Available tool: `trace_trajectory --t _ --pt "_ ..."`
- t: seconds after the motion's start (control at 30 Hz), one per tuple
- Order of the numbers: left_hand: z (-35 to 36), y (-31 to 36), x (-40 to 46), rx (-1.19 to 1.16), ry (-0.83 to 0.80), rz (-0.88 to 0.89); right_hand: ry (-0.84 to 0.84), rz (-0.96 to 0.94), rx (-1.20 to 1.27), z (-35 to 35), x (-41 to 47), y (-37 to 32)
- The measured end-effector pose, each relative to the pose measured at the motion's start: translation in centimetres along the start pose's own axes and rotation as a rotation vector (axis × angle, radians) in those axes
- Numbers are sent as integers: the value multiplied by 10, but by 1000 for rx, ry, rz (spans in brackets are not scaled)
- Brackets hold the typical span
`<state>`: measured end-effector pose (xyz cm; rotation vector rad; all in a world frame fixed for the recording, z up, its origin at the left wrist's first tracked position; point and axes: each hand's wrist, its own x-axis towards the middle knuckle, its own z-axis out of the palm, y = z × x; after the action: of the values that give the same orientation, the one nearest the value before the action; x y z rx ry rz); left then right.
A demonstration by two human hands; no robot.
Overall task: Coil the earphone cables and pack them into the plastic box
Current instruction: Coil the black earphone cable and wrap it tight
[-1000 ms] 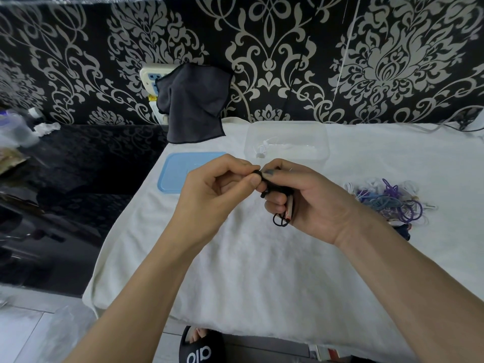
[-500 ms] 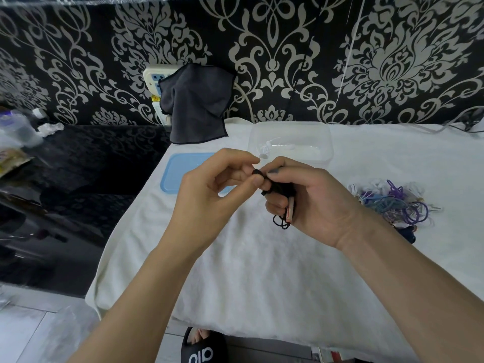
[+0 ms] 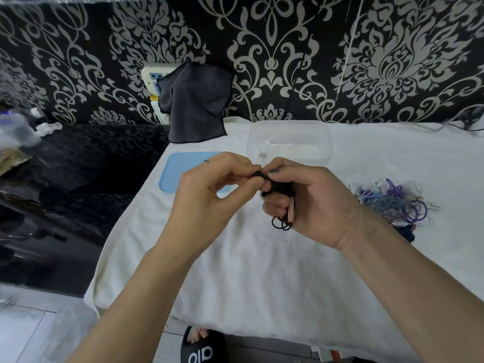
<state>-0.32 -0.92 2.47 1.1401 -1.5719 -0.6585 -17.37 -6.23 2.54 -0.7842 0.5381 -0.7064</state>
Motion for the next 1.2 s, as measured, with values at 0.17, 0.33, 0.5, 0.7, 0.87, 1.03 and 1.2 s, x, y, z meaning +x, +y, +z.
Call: trace_trajectory --t 0.17,0.33,0.5,0.7,0.87,1.03,1.2 --pt "0 4 -1 -16 -15 -65 -5 33 11 -1 0 -1" --pt "0 8 -2 -28 25 -131 36 32 -2 1 2 -2" --pt "1 5 -2 -34 15 -162 75 13 -113 -2 4 -3" --pt "0 1 1 35 37 -131 159 -32 -266 -3 6 -4" --pt "1 -1 2 66 74 -161 353 -100 -437 -6 8 0" --pt "6 -1 2 124 24 -162 470 -175 -512 -8 12 2" --pt "8 -2 3 176 9 -189 525 -232 -526 -10 10 1"
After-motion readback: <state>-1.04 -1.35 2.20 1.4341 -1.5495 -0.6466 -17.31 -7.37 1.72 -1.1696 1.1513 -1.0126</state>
